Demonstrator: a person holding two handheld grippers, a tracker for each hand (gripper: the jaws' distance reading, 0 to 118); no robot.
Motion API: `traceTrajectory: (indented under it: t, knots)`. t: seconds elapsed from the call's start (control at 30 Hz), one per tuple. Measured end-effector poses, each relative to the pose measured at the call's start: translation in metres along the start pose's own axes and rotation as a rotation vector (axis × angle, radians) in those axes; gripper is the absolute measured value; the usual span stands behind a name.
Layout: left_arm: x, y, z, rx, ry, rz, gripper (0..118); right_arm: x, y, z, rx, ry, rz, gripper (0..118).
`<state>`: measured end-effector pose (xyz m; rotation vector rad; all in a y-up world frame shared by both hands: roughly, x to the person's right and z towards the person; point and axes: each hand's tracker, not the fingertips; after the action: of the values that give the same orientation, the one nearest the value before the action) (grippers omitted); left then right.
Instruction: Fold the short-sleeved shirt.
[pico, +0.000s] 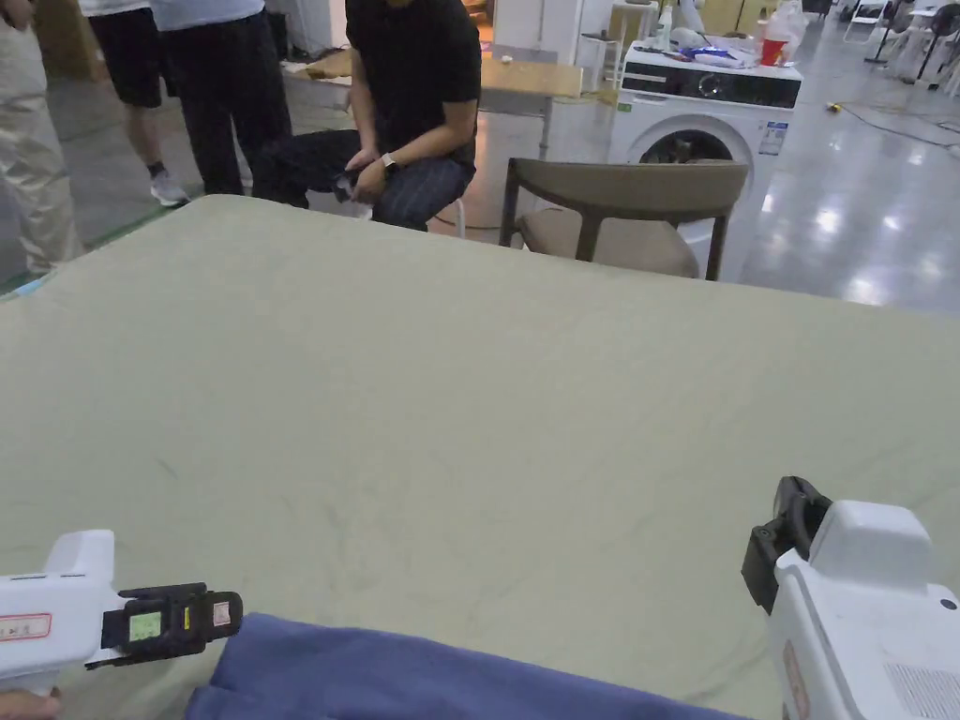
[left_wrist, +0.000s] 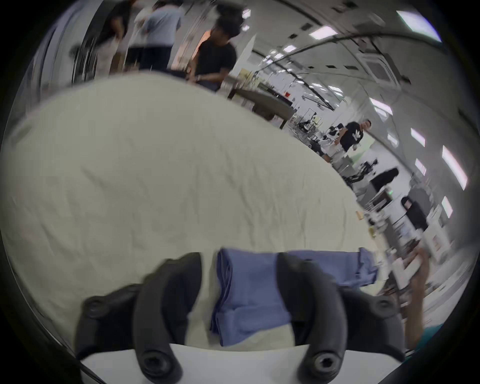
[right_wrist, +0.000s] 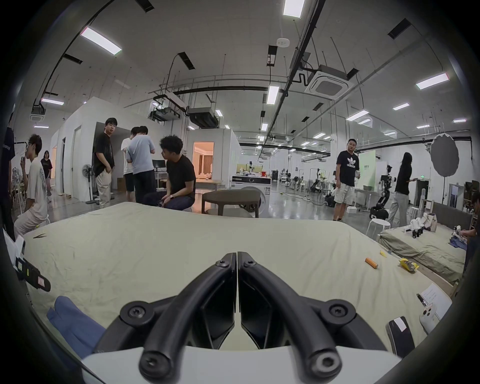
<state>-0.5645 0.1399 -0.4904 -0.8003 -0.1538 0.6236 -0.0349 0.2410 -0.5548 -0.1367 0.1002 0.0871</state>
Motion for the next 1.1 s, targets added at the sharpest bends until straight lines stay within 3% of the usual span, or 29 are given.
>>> traceTrajectory:
  t: [0.17,0.33,0.37,0.5,0.6,0.9,1.1]
  knots:
    - [-0.038,-0.015,-0.028,-0.132,-0.134,0.19,70,0.002,-0.004,-0.001,-0.025,-0.001,0.006,0]
    - [-0.051,-0.032,-0.053,-0.134,-0.407,0.43,69,0.005,-0.007,0.0,-0.037,-0.008,0.011,0]
    - [-0.047,-0.036,-0.059,-0.15,-0.433,0.416,65,0.005,-0.007,0.0,-0.041,-0.009,0.007,0]
    - [-0.023,-0.038,-0.079,-0.264,-0.359,0.263,13,0.005,-0.009,-0.001,-0.055,-0.01,0.001,0]
    - [-0.019,-0.033,-0.078,-0.233,-0.326,0.238,6,0.005,-0.009,-0.001,-0.057,-0.005,0.007,0]
    - [0.015,-0.003,-0.038,-0.196,-0.23,0.157,5,0.01,-0.008,-0.001,-0.061,0.007,0.014,0]
    - [0.015,0.038,0.017,-0.136,-0.065,0.081,5,0.013,-0.006,-0.003,-0.056,0.011,0.009,0]
